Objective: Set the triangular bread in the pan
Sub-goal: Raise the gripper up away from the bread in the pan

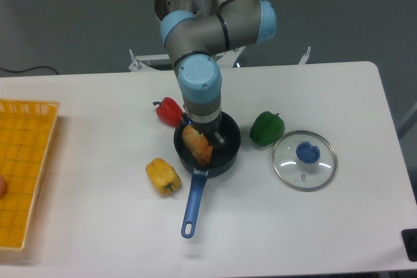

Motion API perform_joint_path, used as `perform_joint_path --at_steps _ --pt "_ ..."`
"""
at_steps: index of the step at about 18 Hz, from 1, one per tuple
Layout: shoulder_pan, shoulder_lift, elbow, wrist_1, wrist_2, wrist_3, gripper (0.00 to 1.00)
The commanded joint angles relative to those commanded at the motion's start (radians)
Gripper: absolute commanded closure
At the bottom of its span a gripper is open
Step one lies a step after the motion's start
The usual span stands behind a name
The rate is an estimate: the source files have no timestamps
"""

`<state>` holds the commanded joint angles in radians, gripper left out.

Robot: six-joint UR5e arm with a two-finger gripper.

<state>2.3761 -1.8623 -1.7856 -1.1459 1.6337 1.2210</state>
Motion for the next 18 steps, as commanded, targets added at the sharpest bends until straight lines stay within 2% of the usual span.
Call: perform_joint_path --at_steps 3,4,5,6,7,11,18 --pt "0.0 0.005 0.002 0.0 0.0 -0.002 0.55" --pt "0.0 0.005 0.003 0.0 0.0 -0.003 0.51" --pt "0.0 0.008 0.006 0.0 0.0 -0.003 0.42" --pt "0.0 0.011 0.018 0.0 0.002 -0.003 0.18" --pt "0.0 0.011 0.035 -0.002 0.003 -0.003 0.0" --pt "0.005 0.028 0.055 -0.005 0.0 0.0 0.0" --pt "0.028 0.044 0.155 -0.009 -0.002 0.006 0.0"
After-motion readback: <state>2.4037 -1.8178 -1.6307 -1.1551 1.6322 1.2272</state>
